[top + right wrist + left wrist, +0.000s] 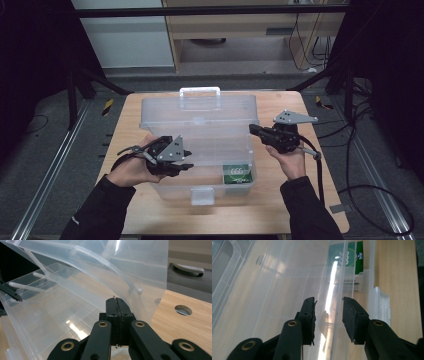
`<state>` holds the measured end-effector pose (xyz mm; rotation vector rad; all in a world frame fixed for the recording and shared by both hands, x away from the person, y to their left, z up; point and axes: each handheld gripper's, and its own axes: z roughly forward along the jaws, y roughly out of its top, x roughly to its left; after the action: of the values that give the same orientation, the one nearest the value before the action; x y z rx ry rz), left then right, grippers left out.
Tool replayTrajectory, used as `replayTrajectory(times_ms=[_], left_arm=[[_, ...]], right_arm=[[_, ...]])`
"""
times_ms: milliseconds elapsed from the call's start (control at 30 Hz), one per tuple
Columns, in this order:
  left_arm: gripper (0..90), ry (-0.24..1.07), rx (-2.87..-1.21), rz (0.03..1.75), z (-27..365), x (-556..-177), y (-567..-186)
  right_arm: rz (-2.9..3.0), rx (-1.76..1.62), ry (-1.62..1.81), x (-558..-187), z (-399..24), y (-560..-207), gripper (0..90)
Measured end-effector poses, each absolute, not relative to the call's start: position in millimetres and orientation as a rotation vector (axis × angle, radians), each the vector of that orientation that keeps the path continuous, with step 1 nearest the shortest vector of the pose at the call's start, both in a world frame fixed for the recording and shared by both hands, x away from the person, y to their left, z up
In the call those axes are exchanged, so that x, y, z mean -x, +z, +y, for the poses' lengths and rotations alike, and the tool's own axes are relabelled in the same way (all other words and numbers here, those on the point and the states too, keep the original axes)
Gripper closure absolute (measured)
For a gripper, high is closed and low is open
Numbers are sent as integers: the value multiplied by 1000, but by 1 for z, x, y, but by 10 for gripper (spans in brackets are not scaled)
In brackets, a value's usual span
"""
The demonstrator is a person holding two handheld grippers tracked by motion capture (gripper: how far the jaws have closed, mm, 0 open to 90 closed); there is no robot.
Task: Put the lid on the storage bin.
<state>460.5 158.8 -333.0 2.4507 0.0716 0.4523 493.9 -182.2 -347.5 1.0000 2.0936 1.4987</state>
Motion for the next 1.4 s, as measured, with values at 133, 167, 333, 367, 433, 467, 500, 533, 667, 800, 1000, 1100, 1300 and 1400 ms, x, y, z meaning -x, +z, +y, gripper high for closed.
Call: replayTrajectory(times_ms=[133, 167, 333, 367, 433, 467, 500, 533, 667, 800, 1000, 1100, 1300, 1400], left_arm=[[560, 376, -2390, 88, 159, -462, -339], [556, 370, -2384, 90, 159, -462, -340], [535, 331, -2321, 121, 161, -462, -342], [531, 315, -2291, 140, 163, -461, -343], [516, 321, -2266, 163, 164, -461, -345], [514, 321, -2266, 163, 164, -461, -345], [515, 331, -2243, 182, 164, -459, -348], [514, 330, -2229, 191, 164, -459, -348], [505, 338, -2185, 218, 166, -457, -349], [506, 363, -2119, 298, 174, -455, -349], [524, 385, -2051, 389, 187, -452, -354], [542, 395, -2025, 431, 194, -451, -355], [579, 400, -1995, 471, 205, -448, -358], [608, 400, -1989, 481, 207, -447, -358]], right_arm=[[2103, -997, 1494, -493, -182, -348, 900], [2102, -997, 1491, -492, -182, -349, 900], [2109, -987, 1484, -491, -182, -349, 899], [2110, -990, 1490, -490, -182, -350, 899], [2109, -998, 1507, -490, -184, -352, 900], [2109, -998, 1507, -490, -184, -352, 900], [2118, -1001, 1495, -489, -184, -355, 900], [2126, -1000, 1492, -489, -185, -356, 900], [2135, -1001, 1491, -487, -185, -357, 900], [2143, -991, 1481, -485, -186, -357, 900], [2146, -987, 1476, -482, -186, -356, 900], [2152, -982, 1472, -481, -187, -357, 900], [2159, -980, 1466, -481, -186, -358, 900], [2162, -976, 1462, -481, -185, -358, 900]])
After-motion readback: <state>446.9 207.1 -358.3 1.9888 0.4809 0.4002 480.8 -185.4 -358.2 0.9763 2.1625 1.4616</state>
